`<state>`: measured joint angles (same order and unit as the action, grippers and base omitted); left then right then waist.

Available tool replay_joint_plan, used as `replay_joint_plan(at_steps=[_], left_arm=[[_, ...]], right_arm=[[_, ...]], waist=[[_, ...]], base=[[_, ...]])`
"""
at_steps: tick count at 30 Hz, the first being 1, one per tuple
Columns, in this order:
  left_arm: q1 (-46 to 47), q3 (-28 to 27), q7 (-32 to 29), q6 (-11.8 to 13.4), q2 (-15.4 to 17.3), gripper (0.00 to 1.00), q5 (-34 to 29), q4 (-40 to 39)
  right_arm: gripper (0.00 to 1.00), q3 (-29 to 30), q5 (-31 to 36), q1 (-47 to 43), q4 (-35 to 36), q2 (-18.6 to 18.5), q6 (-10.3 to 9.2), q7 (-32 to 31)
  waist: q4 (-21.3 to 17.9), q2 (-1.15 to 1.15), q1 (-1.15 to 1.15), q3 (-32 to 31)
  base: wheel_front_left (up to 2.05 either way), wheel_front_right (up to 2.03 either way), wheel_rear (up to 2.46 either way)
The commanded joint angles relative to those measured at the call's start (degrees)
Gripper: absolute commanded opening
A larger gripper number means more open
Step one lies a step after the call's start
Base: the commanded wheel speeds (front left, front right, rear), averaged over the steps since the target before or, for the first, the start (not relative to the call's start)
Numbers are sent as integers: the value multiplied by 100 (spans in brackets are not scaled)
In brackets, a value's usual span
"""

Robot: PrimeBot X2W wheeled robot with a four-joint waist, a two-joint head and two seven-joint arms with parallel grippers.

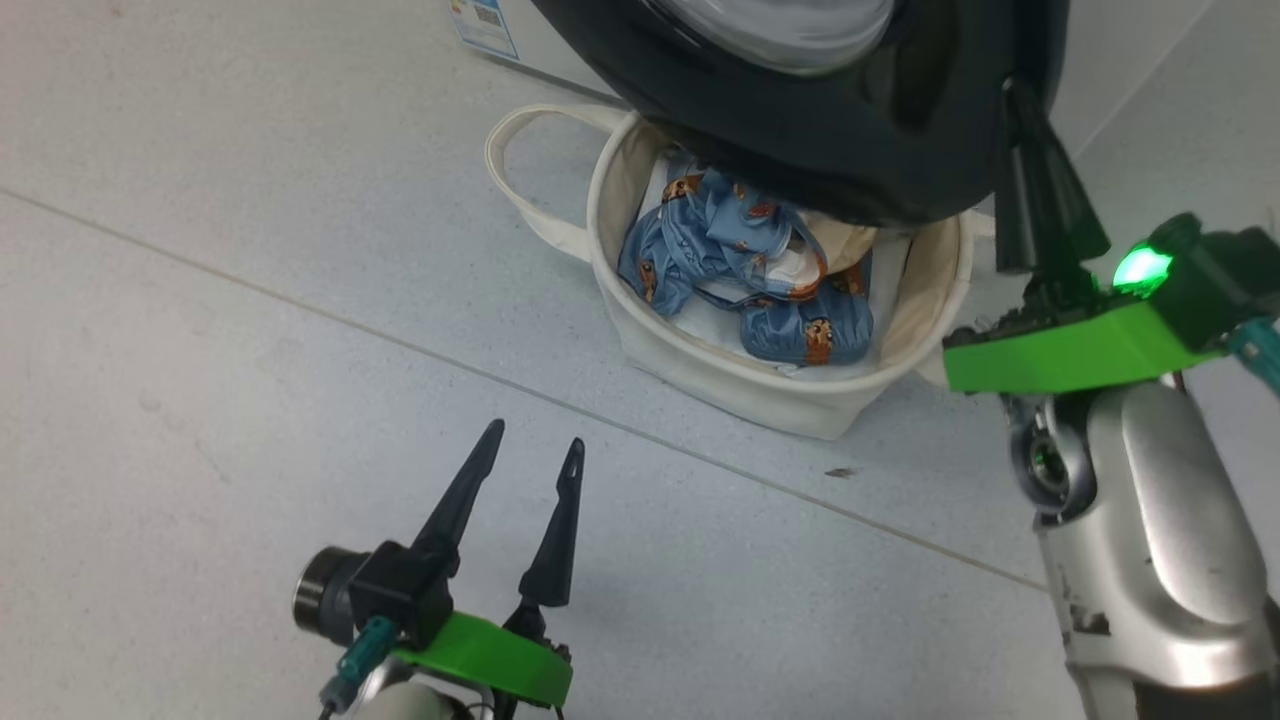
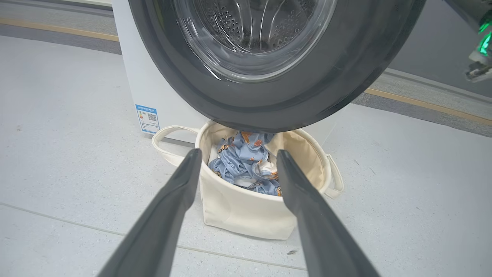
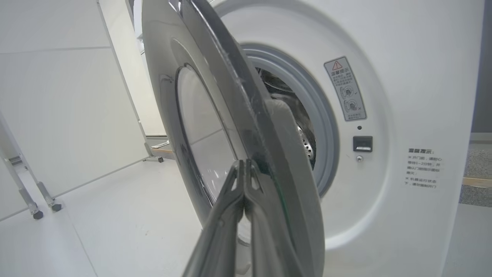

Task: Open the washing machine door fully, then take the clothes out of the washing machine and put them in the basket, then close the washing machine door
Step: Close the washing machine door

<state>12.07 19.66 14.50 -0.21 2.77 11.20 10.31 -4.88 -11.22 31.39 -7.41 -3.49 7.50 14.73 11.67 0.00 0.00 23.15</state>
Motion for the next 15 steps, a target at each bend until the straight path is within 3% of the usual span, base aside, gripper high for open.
replay_joint_plan(at_steps=[1,15], left_arm=[[90,-134,50,47,11,100,4,-138],[356,170,50,271,11,100,142,-144]], right_arm=[[0,-85,28,183,166,61,-1,27],[0,572,123,1261,-406,-340,-1,27]], waist=[[-3,0,0,42],[174,0,0,454]], base=[[0,0,0],[0,0,0]])
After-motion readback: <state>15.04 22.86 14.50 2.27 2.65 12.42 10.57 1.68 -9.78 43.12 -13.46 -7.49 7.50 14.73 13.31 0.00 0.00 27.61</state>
